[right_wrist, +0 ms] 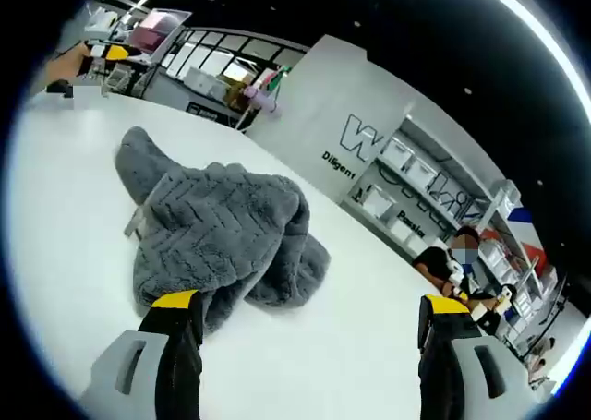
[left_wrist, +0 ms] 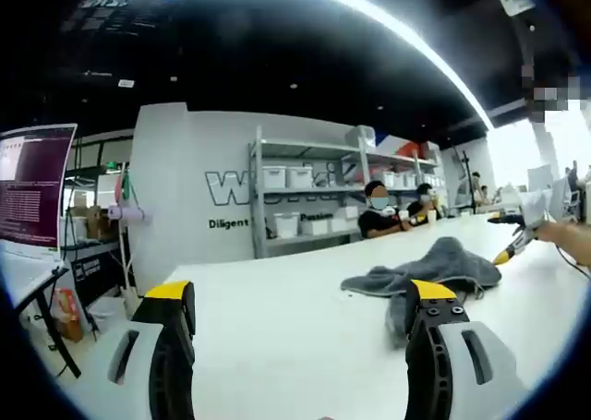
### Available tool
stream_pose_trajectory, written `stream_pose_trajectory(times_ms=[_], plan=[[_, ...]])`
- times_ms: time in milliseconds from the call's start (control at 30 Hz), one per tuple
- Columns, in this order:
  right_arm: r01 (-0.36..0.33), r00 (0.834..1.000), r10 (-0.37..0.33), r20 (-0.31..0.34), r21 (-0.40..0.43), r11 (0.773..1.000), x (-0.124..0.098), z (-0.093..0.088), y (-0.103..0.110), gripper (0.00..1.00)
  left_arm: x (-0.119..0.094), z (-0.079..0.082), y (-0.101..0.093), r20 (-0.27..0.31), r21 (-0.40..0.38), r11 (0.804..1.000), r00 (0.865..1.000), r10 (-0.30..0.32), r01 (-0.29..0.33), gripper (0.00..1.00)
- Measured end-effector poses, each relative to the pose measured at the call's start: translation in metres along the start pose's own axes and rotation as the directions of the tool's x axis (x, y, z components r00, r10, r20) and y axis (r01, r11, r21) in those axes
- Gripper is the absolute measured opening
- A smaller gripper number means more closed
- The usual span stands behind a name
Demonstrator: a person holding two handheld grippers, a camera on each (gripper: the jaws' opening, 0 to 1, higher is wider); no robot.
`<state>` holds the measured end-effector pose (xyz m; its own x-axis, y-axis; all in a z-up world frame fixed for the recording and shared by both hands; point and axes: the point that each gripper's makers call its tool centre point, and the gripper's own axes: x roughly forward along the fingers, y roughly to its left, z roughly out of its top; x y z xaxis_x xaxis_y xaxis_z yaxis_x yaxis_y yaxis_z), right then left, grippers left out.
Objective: Fold the towel on the table until its edges align and the towel forms a compact rectangular stack.
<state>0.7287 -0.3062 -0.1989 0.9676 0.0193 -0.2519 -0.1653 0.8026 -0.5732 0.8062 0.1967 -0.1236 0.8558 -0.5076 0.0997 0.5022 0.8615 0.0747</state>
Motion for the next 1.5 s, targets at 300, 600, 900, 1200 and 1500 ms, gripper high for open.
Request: stream_pose_trajectory(times_ms=[300, 600, 900, 1200, 1500], plan=[[-0.019, 1.000, 0.018, -0.011, -0.015, 1.000, 0.002, -0.002, 0.004, 0.99, 0.003, -0.005, -0.001, -0.022, 0.019, 1.000, 1.000, -0.005, 0.006, 0.93], [-0.028, 0.999, 0.028, -0.018, -0.023, 0.999, 0.003, -0.003, 0.006, 0.98, 0.004, -0.009, -0.004, -0.022, -0.030, 0.999, 0.999, -0.033, 0.032, 0.92], [-0.030, 0.999, 0.029, -0.026, -0.030, 0.999, 0.003, -0.005, 0.007, 0.98, 0.003, -0.011, 0.001, -0.028, -0.019, 1.000, 1.000, -0.013, 0.013, 0.91], [-0.037, 0.999, 0.036, -0.031, -0.031, 0.999, 0.003, -0.007, 0.010, 0.98, 0.002, -0.015, 0.001, -0.037, -0.028, 1.000, 0.999, -0.015, 0.014, 0.91], [-0.047, 0.998, 0.045, -0.038, -0.033, 0.998, 0.002, -0.007, 0.012, 0.97, 0.001, -0.017, 0.001, -0.044, -0.024, 1.000, 0.999, -0.015, 0.014, 0.91]])
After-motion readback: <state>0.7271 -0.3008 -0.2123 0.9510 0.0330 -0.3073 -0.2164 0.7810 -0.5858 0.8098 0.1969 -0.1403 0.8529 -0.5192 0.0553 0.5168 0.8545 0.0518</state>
